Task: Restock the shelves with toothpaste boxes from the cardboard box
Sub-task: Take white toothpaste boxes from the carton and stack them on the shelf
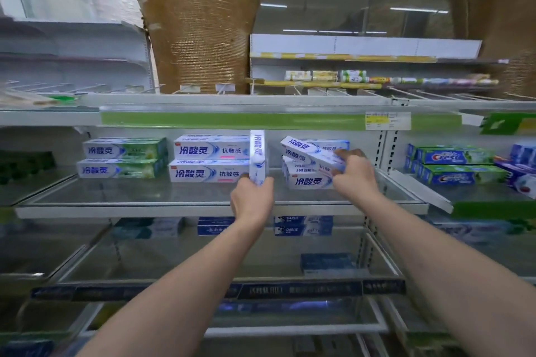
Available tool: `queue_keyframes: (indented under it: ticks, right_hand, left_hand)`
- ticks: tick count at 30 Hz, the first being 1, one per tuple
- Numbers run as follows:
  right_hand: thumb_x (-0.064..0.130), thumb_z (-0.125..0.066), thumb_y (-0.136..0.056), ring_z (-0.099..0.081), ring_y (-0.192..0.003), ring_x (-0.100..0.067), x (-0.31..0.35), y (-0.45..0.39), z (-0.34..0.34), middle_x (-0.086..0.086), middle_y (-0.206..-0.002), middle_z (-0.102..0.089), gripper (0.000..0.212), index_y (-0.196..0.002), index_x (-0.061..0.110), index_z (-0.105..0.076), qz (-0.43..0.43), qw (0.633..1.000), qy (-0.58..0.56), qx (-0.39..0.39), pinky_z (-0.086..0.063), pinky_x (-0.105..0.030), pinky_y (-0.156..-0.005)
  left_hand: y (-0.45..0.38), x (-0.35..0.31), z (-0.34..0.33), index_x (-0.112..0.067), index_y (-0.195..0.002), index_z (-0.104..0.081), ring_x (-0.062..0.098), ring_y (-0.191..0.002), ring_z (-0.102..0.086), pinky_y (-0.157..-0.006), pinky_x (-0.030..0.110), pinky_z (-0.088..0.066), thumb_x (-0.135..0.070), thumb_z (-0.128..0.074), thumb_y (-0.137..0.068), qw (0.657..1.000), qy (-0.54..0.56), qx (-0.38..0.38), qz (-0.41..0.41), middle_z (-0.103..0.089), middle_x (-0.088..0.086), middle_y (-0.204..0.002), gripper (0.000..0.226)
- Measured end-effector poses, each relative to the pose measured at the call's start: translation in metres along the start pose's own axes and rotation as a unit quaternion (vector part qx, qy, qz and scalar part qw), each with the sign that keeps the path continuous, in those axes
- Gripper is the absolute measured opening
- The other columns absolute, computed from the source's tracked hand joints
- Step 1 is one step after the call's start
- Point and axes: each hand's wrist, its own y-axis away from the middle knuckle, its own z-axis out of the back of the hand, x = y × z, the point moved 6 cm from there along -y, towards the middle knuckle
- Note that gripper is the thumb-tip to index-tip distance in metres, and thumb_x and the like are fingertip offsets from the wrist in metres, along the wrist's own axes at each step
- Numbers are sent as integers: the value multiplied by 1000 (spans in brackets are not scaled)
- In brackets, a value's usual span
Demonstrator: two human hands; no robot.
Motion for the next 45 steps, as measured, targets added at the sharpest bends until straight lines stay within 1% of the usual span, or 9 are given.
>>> queue_keyframes:
  ticks: [3,7,11,14,19,26,35,39,45]
  right_hand:
    - [12,-58,-87,-64,-97,-25,-5,-39,-1,-4,-141,-53,55,-139,28,-54,2,998,47,50,-49,-24,-84]
    - [10,-54,-88,-65,-103,-27,-17,-71,-10,-3,-145,-52,54,-140,27,-54,9,995,31,93,-53,-33,-92]
    - [2,-54,-88,-55,-68,-14,-32,-94,-14,-5,-138,-59,51,-132,25,-61,31,996,8,83,-43,-24,-64]
    - [0,-54,-87,-58,-71,-18,-41,-109,-16,-6,-138,-58,48,-126,25,-66,36,997,0,70,-42,-17,-57]
    - [10,-65,-87,-61,-70,-21,-52,-126,-18,-9,-130,-63,31,-112,27,-73,36,998,-13,54,-47,-24,-67]
    - [24,-76,-79,-67,-82,-28,-69,-146,-22,-10,-100,-70,27,-105,19,-72,15,999,-36,19,-52,-29,-77]
    - [28,-79,-80,-63,-85,-26,-73,-147,-23,-10,-105,-67,25,-101,16,-71,19,998,-48,26,-49,-30,-73]
    - [48,-77,-79,-64,-98,-24,-77,-140,-11,-8,-102,-70,44,-104,12,-74,36,996,-78,0,-49,-31,-84]
    - [51,-70,-84,-62,-107,-25,-89,-130,9,-6,-112,-70,38,-98,17,-76,12,995,-91,-33,-45,-27,-85]
  left_hand:
    - [-10,-14,-10,-17,-89,-56,13,-66,-56,-60,29,-57,-33,-65,-92,999,41,-5,6,-59,2,-86,19]
    - [-19,-28,-25,-12,-118,-55,14,-67,-56,-31,17,-37,-35,-64,-96,997,79,-8,20,-63,10,-105,33]
    - [-26,-30,-37,-12,-109,-55,15,-69,-55,-38,21,-41,-33,-64,-96,995,90,-15,33,-62,11,-109,26]
    - [-32,-27,-47,-10,-108,-56,22,-78,-57,-62,28,-43,-38,-66,-94,995,81,-9,61,-61,10,-115,33]
    - [-39,-36,-62,-11,-109,-53,29,-91,-56,-72,31,-42,-43,-61,-97,994,70,-6,83,-52,7,-104,35]
    - [-46,-40,-70,-8,-120,-62,22,-65,-48,-54,28,-33,-33,-47,-96,989,81,-24,123,-67,16,-113,38]
    - [-47,-47,-88,-14,-112,-59,31,-85,-71,-74,47,-63,-34,-68,-83,979,153,-8,131,-68,11,-105,37]
    - [-44,-63,-104,-16,-112,-51,28,-73,-71,-57,41,-63,-40,-69,-87,993,86,13,83,-64,10,-103,39]
    - [-39,-76,-122,-10,-127,-40,38,-90,-69,-84,45,-58,-63,-47,-83,981,-186,36,-28,-63,13,-105,69]
